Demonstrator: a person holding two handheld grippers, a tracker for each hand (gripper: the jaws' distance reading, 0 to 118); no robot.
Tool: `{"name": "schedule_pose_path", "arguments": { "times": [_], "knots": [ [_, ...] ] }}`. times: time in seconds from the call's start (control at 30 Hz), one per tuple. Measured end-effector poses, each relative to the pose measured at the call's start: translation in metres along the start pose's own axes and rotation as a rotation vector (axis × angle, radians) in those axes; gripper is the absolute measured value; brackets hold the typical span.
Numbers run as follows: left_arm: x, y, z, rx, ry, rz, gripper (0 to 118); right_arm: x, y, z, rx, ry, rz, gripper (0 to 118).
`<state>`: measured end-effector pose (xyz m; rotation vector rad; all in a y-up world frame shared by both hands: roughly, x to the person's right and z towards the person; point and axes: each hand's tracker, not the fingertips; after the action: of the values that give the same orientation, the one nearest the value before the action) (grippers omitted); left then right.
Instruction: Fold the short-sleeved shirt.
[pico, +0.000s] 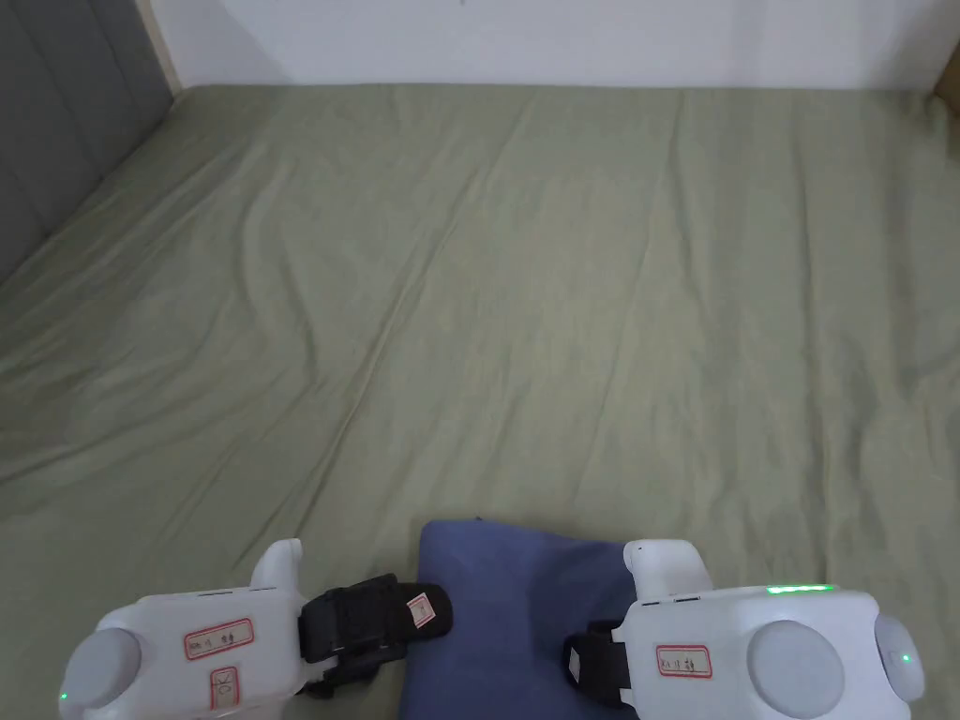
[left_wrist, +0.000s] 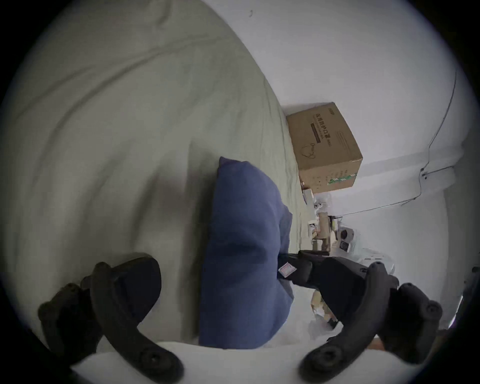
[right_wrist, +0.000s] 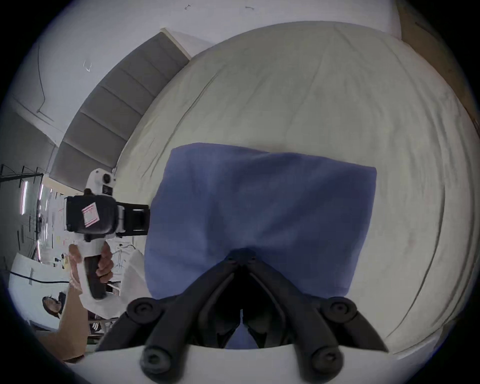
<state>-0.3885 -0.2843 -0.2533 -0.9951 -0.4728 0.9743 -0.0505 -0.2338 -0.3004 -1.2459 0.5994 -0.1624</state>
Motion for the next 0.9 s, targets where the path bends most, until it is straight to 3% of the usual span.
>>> {"name": "schedule_pose_path", "arguments": {
  "times": [0.1, 0.27, 0.4, 0.43, 0.47, 0.5, 0.57, 0.67, 0.9],
  "knots": [
    [0.0, 0.002, -0.012, 0.019, -0.09, -0.019, 118, 0.003, 0.0, -0.001, -0.003, 0.014, -0.017, 0],
    [-0.007, 0.005, -0.036, -0.049, -0.247, 0.073, 118, 0.002, 0.0, -0.001, -0.006, 0.018, -0.02, 0],
    [0.003, 0.002, -0.048, -0.077, -0.195, -0.028, 114, -0.002, 0.003, 0.002, -0.007, 0.012, -0.01, 0],
    [0.005, 0.001, -0.051, -0.085, -0.206, -0.018, 97, -0.002, 0.003, 0.002, -0.007, 0.011, -0.009, 0],
    [0.003, 0.002, -0.052, -0.1, -0.215, -0.011, 56, -0.002, 0.003, 0.003, -0.007, 0.01, -0.008, 0],
    [-0.002, 0.002, -0.055, -0.111, -0.194, 0.019, 34, -0.003, 0.003, 0.004, -0.006, 0.008, -0.009, 0],
    [-0.012, -0.001, -0.062, -0.145, -0.184, 0.069, 33, -0.006, 0.003, 0.009, 0.0, -0.01, -0.001, 0],
    [-0.005, 0.001, -0.049, -0.117, -0.157, 0.02, 33, -0.009, -0.001, 0.022, 0.021, -0.003, -0.004, 0],
    [0.006, 0.028, 0.014, -0.101, 0.096, -0.139, 33, -0.016, -0.003, 0.048, 0.095, 0.006, -0.015, 0]
  ]
}}
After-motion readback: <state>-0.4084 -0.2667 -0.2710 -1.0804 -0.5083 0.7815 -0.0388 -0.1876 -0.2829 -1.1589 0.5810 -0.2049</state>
